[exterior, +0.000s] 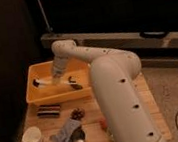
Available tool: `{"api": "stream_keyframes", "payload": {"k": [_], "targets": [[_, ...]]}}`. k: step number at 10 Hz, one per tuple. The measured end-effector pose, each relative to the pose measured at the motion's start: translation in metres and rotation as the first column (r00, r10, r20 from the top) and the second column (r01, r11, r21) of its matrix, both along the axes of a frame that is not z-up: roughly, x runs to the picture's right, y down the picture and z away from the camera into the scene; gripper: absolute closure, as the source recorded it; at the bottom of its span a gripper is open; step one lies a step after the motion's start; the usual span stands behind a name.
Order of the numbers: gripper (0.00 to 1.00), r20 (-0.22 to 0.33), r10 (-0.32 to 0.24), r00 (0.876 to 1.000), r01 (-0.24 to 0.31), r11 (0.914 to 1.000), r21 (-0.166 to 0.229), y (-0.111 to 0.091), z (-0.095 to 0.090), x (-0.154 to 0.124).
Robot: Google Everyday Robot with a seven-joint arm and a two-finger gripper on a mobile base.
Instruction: Wipe tray with brush
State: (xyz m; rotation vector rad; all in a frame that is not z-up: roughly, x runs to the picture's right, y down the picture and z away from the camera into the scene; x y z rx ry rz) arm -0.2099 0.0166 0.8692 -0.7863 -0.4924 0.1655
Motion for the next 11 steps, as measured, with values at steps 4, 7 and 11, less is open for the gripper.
{"api": "stream_keyframes", "payload": {"k": [4,7,11], "targets": [[1.0,0.022,0.002,1.0,-0.001,0.9996,-0.027,0.034,-0.018,0.019],[1.0,-0.042,0.023,0.999,-0.025,0.9985,-0.05,0.041,-0.007,0.052],[1.0,-0.137,0.037,0.99,-0.045,0.9976,-0.053,0.007,0.034,0.077]]}}
